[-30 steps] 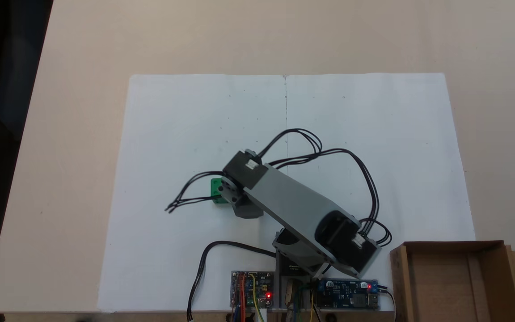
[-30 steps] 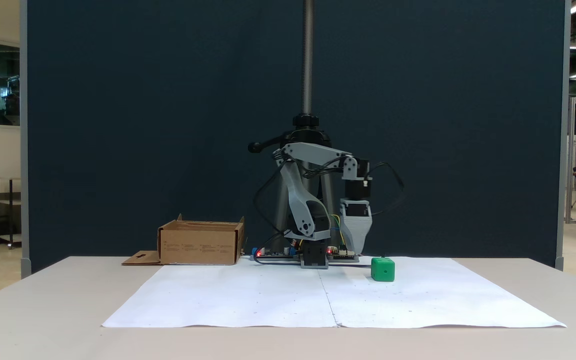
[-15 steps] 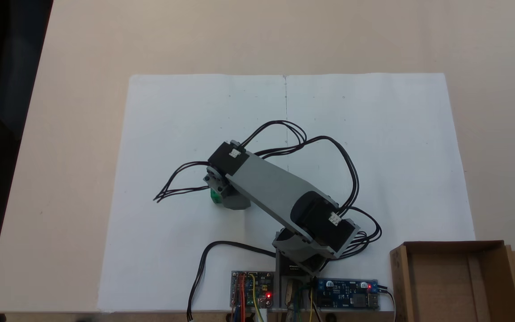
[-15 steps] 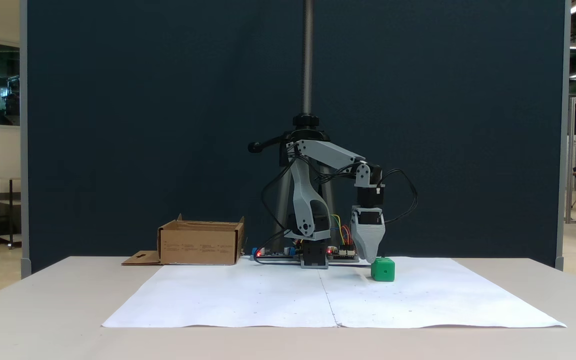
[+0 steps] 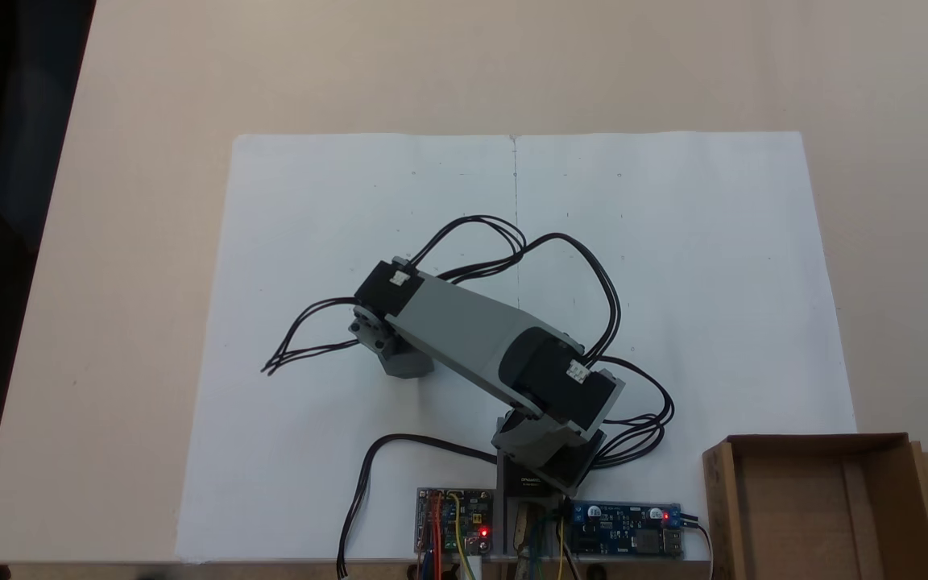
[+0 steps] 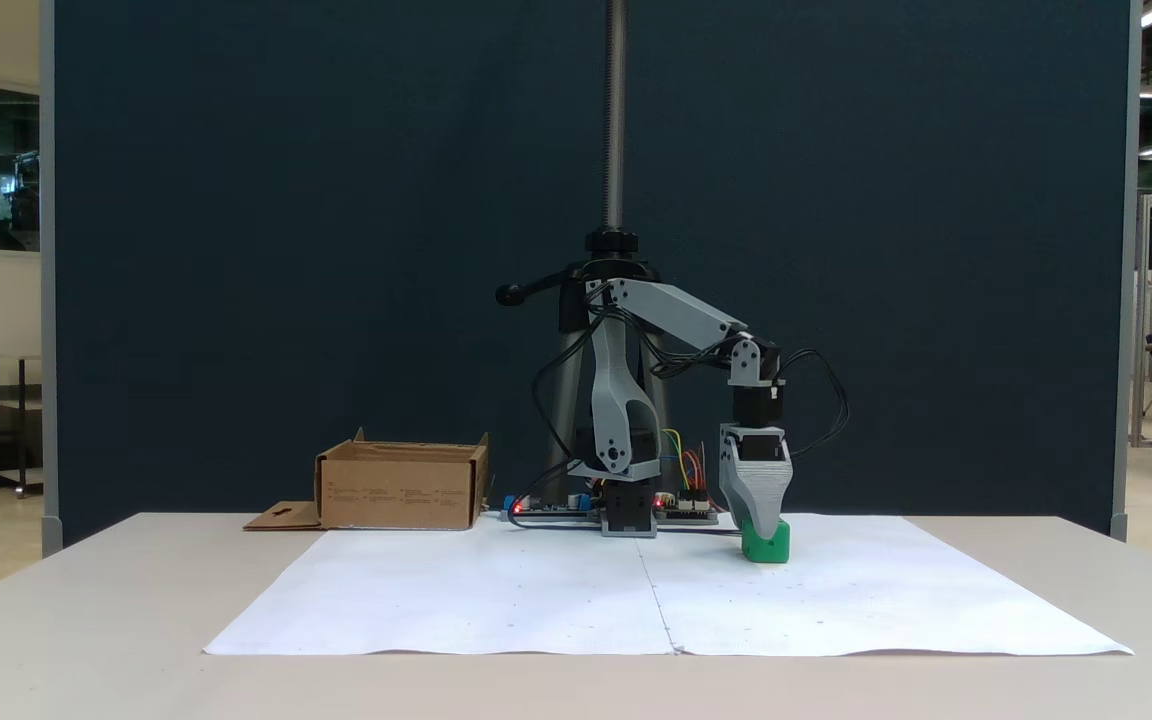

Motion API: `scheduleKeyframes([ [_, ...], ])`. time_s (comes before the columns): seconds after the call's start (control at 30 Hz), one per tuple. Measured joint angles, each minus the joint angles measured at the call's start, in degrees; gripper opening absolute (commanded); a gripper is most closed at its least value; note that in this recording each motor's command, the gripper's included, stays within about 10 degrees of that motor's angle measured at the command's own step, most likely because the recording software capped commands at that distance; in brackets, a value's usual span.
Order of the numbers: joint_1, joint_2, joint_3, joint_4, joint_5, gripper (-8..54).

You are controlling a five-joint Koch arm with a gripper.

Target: Grasp a green dice and put it in the bin.

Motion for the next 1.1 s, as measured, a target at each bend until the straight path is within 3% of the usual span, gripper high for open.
scheduleKeyframes([
  [1.1,-0.8,-3.7,-0.1,-3.1,5.8,39.0],
])
